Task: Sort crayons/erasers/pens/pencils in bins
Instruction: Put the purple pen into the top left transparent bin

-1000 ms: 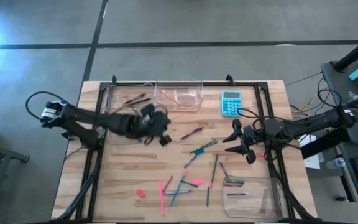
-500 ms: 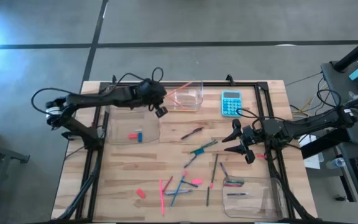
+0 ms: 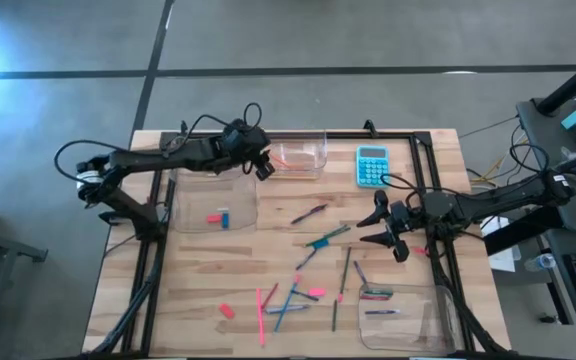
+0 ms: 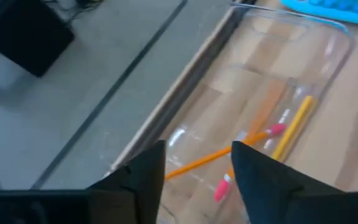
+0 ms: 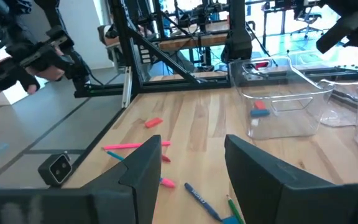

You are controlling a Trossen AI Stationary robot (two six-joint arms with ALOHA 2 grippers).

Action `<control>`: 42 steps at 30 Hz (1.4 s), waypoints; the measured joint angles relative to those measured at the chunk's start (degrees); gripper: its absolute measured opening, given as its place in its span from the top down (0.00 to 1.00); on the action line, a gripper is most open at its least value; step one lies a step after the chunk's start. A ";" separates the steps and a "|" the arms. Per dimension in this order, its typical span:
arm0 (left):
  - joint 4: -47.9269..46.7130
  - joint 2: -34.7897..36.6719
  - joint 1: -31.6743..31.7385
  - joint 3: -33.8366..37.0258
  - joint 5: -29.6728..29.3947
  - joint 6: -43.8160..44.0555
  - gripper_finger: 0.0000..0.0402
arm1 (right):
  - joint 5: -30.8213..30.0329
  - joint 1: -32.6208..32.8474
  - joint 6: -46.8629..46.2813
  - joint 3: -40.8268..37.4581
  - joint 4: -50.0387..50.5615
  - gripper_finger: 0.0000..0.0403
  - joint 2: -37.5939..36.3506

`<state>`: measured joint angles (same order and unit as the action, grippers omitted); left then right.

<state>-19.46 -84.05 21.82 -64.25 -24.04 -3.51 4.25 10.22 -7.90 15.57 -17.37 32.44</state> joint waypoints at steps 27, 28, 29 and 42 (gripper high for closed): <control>46.45 -2.99 -42.41 12.30 -19.87 2.26 0.51 | -0.02 0.02 -1.02 -0.81 0.37 0.59 1.63; 46.28 -4.09 -41.77 12.16 -19.86 3.66 0.51 | -0.05 0.00 -0.66 -0.81 0.23 0.59 1.85; 45.89 -5.22 -41.06 11.92 -19.84 5.30 0.51 | -0.36 0.00 -0.34 -0.81 0.24 0.59 2.03; 18.27 -20.48 -26.05 -2.60 -1.43 20.26 0.51 | -1.40 0.00 0.05 -0.81 -0.50 0.59 2.54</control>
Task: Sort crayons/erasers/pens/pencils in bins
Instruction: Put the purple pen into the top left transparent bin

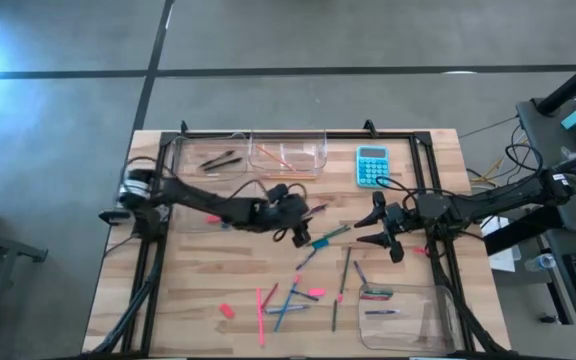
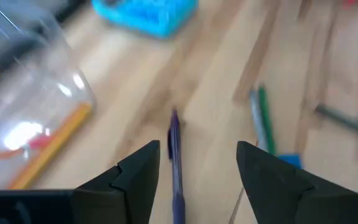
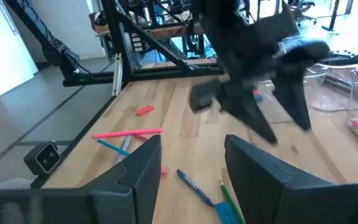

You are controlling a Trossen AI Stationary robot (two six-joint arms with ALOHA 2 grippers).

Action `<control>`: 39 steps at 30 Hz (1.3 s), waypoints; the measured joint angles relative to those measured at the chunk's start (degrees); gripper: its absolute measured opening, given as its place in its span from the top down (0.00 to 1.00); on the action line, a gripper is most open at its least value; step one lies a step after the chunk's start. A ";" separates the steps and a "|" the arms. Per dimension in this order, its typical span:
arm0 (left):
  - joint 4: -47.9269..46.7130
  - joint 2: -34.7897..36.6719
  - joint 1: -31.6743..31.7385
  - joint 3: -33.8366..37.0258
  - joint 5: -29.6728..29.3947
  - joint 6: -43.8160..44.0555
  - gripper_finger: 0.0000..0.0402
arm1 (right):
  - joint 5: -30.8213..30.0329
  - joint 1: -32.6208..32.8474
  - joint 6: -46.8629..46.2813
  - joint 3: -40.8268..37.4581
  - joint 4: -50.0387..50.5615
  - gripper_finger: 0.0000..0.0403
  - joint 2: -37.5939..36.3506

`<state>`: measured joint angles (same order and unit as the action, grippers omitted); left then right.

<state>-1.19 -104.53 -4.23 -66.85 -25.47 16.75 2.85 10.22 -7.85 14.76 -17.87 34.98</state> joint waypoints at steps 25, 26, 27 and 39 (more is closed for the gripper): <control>-15.39 -13.46 4.24 -8.84 10.66 5.60 0.57 | 0.02 0.00 -0.05 0.00 0.42 0.59 0.04; -15.39 -13.51 4.24 -8.85 10.92 5.60 0.59 | 0.02 0.00 -0.05 0.00 0.42 0.59 0.04; -15.43 -13.51 4.24 -8.87 11.23 5.57 0.63 | 0.02 0.00 -0.05 0.00 0.42 0.59 0.04; -17.37 -12.36 4.28 -10.30 11.34 1.32 0.96 | 0.02 0.00 -0.07 0.00 0.44 0.59 0.04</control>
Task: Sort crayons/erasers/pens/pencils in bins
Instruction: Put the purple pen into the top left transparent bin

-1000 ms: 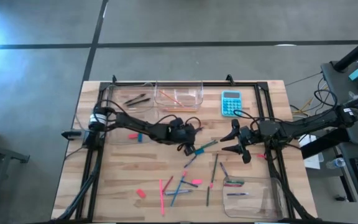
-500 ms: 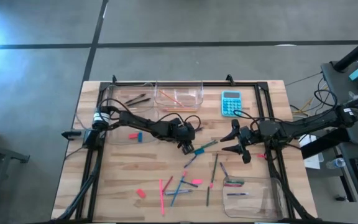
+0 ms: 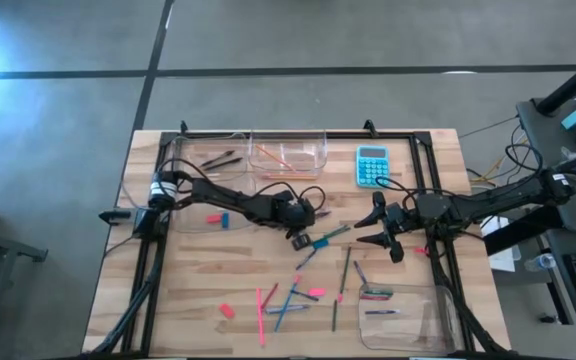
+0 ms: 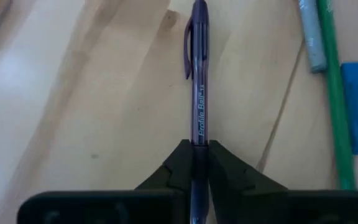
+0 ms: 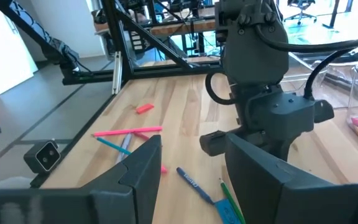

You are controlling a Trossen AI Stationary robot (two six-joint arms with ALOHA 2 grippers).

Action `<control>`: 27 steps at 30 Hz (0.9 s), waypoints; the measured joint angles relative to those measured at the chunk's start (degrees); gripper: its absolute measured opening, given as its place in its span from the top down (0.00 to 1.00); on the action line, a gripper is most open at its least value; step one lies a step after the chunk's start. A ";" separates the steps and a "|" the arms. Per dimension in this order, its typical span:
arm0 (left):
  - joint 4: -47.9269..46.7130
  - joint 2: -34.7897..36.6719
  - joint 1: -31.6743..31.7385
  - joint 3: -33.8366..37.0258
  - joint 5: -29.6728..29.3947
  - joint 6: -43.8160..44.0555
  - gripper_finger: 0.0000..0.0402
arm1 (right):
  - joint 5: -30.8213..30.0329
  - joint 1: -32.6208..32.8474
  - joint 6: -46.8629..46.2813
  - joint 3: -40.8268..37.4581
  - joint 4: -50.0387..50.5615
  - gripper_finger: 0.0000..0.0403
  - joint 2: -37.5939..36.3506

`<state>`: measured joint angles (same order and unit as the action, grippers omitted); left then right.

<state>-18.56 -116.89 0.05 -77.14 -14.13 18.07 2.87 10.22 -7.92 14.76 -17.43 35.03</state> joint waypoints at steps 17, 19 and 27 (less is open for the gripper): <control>-28.06 30.68 -0.31 1.76 -22.96 -0.80 0.97 | 0.02 0.01 -0.17 0.00 0.57 0.59 -0.07; -35.17 33.86 2.38 3.39 -23.29 2.82 0.97 | 0.02 0.01 -0.20 0.00 0.57 0.59 -0.07; -45.72 44.03 15.14 14.94 -23.39 5.24 0.97 | 0.02 0.00 -0.09 0.00 0.46 0.59 -0.07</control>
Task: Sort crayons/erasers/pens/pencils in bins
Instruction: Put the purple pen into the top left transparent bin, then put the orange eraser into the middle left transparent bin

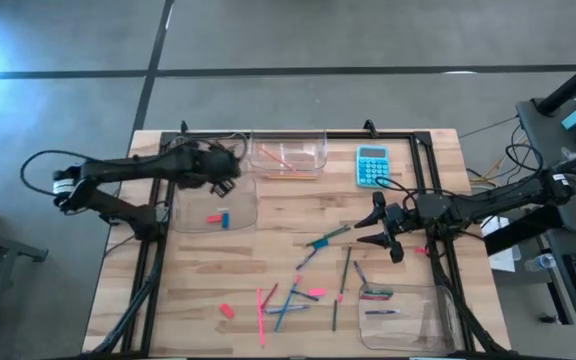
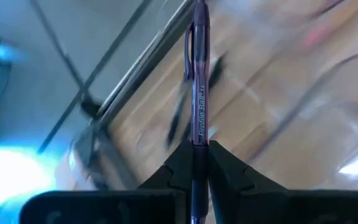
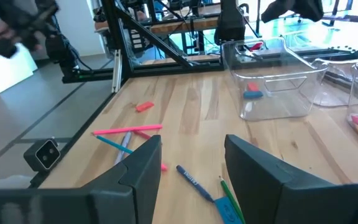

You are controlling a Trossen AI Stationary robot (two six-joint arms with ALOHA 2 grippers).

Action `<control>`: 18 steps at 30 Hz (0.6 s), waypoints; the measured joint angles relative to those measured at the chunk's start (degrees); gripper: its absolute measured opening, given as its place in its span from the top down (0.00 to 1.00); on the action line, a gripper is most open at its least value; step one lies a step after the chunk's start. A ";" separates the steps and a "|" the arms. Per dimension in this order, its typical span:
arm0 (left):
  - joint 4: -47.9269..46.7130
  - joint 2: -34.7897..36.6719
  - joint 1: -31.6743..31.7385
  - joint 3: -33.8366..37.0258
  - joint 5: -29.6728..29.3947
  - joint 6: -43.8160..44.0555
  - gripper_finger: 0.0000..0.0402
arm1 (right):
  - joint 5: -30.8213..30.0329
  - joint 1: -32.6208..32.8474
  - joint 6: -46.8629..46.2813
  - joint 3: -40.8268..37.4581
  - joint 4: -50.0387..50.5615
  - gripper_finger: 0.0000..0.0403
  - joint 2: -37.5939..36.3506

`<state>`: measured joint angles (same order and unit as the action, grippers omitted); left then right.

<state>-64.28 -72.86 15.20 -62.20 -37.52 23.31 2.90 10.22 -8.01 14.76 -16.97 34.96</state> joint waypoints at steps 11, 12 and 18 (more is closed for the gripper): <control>0.67 2.99 10.08 9.03 0.39 -2.67 0.76 | -0.02 0.00 0.04 0.00 -0.04 0.59 0.00; 0.69 3.02 10.08 8.96 0.39 -2.69 0.72 | -0.02 0.00 0.04 0.00 -0.04 0.59 0.00; -1.30 4.95 9.16 4.10 4.27 -3.45 0.54 | -0.02 0.00 0.07 0.00 0.00 0.59 0.00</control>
<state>-65.58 -67.91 24.36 -58.11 -33.25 19.86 2.87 10.22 -7.94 14.76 -16.97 34.96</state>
